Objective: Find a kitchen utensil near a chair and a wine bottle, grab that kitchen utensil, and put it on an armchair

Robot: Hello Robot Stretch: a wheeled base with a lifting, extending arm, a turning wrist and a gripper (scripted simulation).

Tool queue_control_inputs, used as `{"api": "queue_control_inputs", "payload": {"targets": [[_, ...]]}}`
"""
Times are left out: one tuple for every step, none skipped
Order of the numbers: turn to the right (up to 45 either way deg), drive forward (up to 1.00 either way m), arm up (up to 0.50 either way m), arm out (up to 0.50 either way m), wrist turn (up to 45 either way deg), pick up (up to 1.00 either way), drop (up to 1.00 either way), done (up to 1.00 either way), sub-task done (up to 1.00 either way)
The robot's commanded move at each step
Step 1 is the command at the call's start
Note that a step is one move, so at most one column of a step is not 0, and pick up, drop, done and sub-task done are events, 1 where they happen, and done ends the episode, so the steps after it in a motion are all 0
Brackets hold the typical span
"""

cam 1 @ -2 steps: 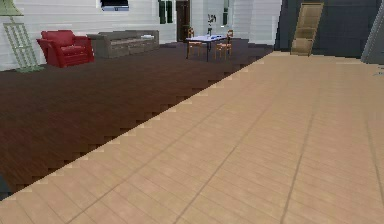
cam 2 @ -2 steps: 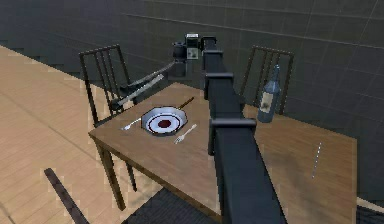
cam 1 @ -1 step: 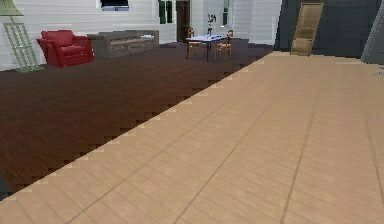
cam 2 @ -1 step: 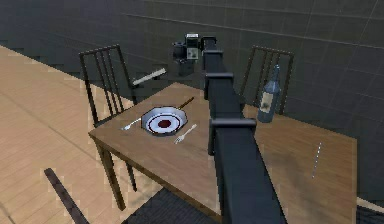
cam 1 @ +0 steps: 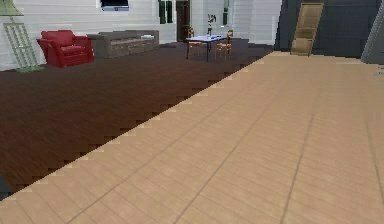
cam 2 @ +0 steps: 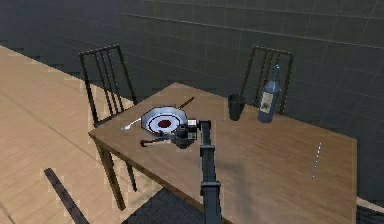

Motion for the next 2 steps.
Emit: {"api": "queue_control_inputs", "payload": {"targets": [[0.0,0.00,0.10,0.00,0.0,0.00,0.00,0.00,0.00],[0.0,0.00,-0.10,0.00,0.0,0.00,0.00,0.00,0.00]]}}
